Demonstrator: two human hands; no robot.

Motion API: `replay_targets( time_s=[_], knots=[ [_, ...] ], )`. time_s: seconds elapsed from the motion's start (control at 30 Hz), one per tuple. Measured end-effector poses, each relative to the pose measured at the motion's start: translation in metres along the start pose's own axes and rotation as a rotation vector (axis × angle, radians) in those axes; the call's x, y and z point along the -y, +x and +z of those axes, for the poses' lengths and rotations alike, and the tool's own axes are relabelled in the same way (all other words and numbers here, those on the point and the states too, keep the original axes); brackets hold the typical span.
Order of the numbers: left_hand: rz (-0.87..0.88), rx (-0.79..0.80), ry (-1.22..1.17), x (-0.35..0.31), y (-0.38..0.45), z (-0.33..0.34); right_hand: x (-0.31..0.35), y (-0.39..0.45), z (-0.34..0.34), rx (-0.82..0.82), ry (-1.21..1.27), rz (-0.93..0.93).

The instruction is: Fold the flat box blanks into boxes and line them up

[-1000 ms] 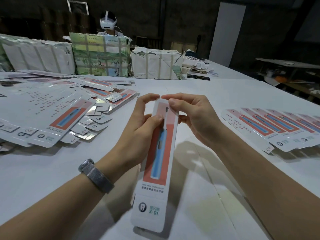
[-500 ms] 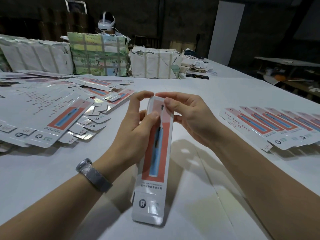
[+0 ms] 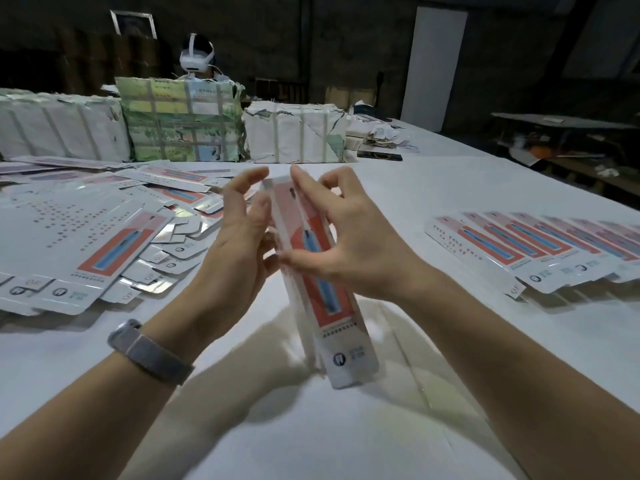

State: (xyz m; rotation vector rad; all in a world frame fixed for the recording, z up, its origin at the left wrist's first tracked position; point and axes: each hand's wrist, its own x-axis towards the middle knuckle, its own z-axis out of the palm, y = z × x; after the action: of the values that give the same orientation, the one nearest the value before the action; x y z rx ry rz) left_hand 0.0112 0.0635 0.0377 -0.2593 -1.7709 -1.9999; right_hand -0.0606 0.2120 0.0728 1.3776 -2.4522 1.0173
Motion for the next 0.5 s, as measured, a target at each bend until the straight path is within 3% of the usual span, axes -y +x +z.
replay_targets(
  time_s=[0.1, 0.17, 0.3, 0.5],
  knots=[
    [-0.036, 0.038, 0.047, 0.005, 0.001, -0.003, -0.008, 0.005, -0.002, -0.086, -0.006, 0.125],
    [-0.004, 0.010, 0.171, 0.006, 0.000, -0.005, -0.027, 0.013, -0.015, -0.112, -0.148, 0.271],
    [0.024, -0.036, 0.246, 0.011, 0.001, -0.010, -0.087, 0.011, -0.042, 0.104, -0.433, 0.696],
    [0.015, -0.057, 0.337, 0.019, 0.006, -0.018, -0.136, -0.003, -0.064, 0.024, -0.605, 0.844]
  ],
)
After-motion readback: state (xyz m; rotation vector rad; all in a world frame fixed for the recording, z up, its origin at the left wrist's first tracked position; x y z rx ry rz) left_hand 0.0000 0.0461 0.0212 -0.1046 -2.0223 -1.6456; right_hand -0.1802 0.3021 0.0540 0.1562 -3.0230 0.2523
